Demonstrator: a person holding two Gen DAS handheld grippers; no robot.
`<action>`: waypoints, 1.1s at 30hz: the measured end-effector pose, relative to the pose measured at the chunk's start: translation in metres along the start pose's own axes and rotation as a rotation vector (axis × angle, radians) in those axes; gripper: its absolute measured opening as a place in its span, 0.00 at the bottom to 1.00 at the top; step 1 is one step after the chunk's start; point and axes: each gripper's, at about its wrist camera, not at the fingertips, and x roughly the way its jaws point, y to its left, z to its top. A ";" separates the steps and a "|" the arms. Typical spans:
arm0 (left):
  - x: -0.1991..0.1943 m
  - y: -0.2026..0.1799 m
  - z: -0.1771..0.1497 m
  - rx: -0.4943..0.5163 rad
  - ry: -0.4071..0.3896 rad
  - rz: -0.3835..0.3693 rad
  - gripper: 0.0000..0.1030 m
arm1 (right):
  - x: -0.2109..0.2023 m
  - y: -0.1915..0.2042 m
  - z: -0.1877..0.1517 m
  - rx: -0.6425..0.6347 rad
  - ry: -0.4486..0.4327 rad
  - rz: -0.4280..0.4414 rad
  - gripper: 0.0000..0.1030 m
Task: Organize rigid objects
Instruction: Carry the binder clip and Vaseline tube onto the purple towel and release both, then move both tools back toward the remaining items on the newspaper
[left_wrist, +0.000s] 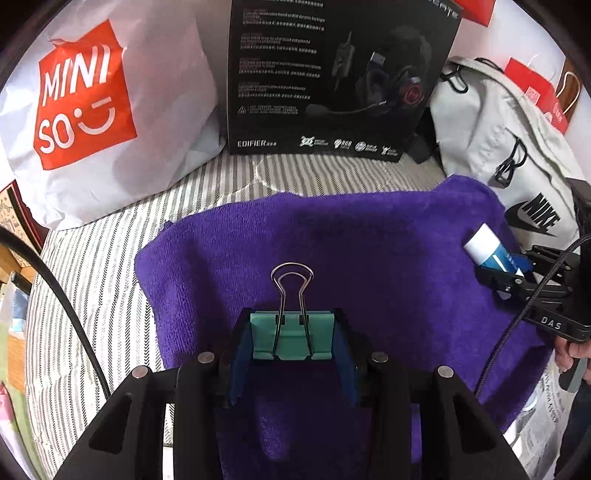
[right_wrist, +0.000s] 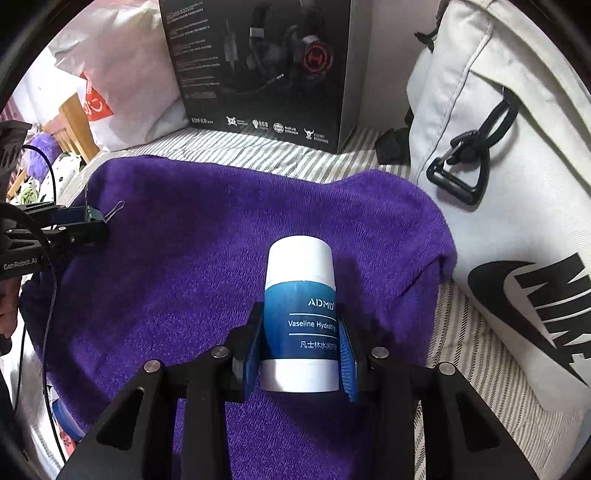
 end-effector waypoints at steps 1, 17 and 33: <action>0.002 0.000 -0.001 0.002 0.006 0.001 0.38 | 0.000 0.000 0.000 -0.005 -0.001 -0.003 0.35; -0.005 -0.027 -0.026 0.071 0.027 0.081 0.60 | -0.027 0.002 -0.027 0.045 0.004 -0.013 0.57; -0.093 -0.044 -0.113 0.027 -0.034 0.066 0.65 | -0.119 0.044 -0.122 0.077 -0.066 -0.060 0.69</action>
